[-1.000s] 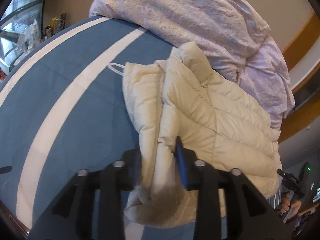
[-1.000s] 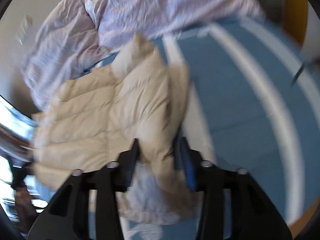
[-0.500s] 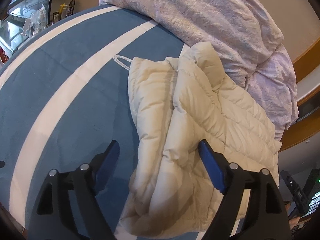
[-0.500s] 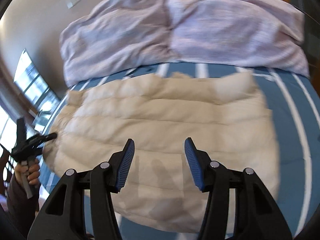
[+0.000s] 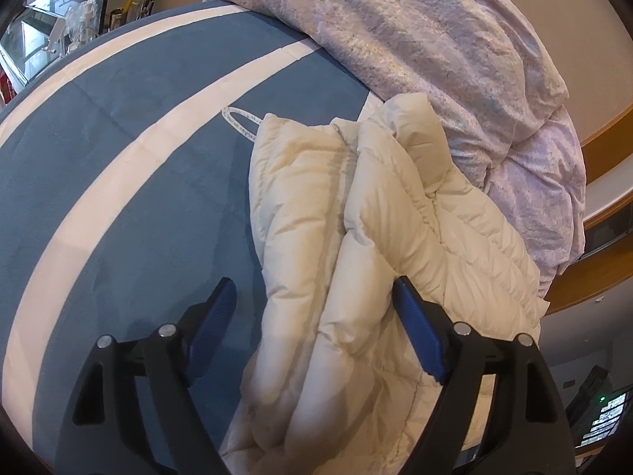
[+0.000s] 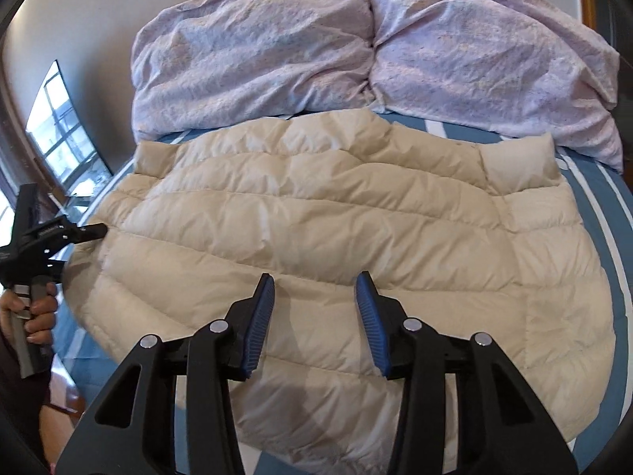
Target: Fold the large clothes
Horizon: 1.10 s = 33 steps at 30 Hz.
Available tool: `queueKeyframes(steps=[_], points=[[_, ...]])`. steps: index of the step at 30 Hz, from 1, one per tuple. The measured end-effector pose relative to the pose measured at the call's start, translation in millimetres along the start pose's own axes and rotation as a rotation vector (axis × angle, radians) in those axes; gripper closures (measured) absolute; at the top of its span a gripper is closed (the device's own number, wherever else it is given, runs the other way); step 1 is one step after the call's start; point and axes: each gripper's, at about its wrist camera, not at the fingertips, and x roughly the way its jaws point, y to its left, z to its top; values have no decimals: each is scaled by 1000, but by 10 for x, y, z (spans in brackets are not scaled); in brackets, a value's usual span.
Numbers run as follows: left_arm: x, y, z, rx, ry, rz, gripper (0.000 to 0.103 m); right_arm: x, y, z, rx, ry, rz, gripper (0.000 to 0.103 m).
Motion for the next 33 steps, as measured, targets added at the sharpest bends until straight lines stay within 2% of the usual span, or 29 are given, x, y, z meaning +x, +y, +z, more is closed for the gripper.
queueKeyframes(steps=[5,9,13,16,18,21,24,33], points=[[26,-18,22,-16,-4,-7,22,173,-18,-14,11,-5,-14,58],[56,-45,35,-19,-4,-10,24,365,-24,-59,21,28,-19,57],[95,-86,28,-25,2,-27,36,436,-16,-102,21,41,-31,57],[110,-139,19,-20,-2,-37,50,456,-34,-124,28,44,-24,57],[84,-173,17,-17,-11,-49,64,455,-33,-133,33,44,-21,57],[15,-232,19,-14,-27,-72,76,458,-37,-134,37,44,-19,57],[-65,-316,24,4,-50,-88,82,461,-37,-141,38,41,-17,57],[-424,-808,78,48,-110,-209,85,469,-34,-148,49,41,-14,57]])
